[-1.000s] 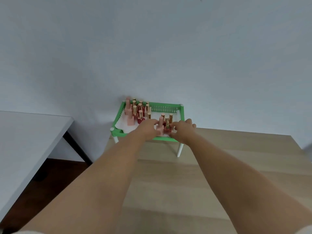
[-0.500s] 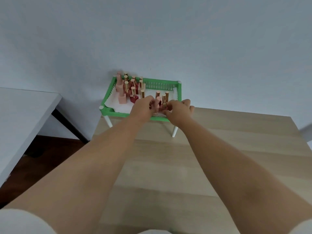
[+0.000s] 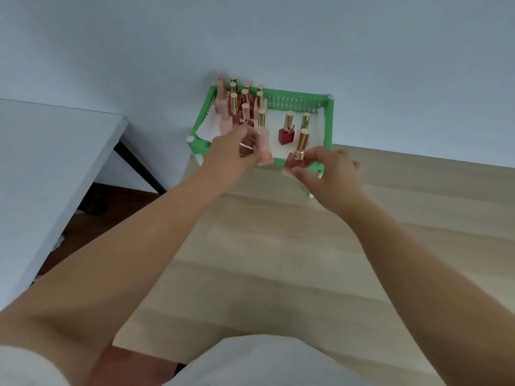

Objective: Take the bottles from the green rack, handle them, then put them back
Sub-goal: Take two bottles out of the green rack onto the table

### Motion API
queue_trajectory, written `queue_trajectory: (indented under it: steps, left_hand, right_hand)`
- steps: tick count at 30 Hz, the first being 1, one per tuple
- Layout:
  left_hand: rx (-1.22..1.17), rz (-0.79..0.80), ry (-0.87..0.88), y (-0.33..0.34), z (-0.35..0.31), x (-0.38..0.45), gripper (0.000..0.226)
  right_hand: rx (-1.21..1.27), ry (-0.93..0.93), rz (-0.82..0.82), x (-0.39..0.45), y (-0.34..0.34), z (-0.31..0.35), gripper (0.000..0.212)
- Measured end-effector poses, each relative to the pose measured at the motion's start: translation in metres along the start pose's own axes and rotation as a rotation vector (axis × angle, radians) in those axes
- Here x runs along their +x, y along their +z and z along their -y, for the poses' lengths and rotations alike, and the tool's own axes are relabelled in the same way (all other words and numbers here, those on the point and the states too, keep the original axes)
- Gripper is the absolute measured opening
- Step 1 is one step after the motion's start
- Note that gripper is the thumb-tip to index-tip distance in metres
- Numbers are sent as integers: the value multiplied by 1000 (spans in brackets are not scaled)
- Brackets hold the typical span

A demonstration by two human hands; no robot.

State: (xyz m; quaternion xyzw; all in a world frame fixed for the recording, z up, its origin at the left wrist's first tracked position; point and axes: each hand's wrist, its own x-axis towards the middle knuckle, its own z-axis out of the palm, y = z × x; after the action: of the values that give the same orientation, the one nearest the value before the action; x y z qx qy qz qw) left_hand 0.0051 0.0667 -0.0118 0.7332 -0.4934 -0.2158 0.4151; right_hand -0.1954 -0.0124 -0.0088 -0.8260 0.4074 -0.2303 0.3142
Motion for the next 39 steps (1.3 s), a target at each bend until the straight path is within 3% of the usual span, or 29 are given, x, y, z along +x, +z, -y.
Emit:
queue_trajectory:
  steps: [4,7,10,12,15,30,35,37,39]
  left_hand:
    - [-17,90,-104,-3,18,-38,26]
    - [8,137,-130,3,35,-58,25]
    - [-37,181,-163,11,51,-71,32]
    - [-78,213,-213,18,65,-76,30]
    - [7,263,-260,25,86,-80,11]
    - [97,328,-306,23,118,-83,30]
    - [31,326,-321,24,119,-84,32]
    - [25,345,-322,21,117,-83,40]
    - [104,380,-315,15,119,-85,50]
  right_hand:
    - [100,34,173,-21,26,-14,7]
    - [156,128,309,-29,51,-32,17]
    - [131,185,391,-35,72,-51,12]
    - [121,199,417,-39,82,-56,21]
    - [96,206,426,-43,96,-57,28]
    - [66,63,387,-50,137,-66,13]
    - [16,86,413,-49,135,-66,34]
    - [52,96,382,-49,124,-63,53]
    - [91,64,324,-52,112,-61,55]
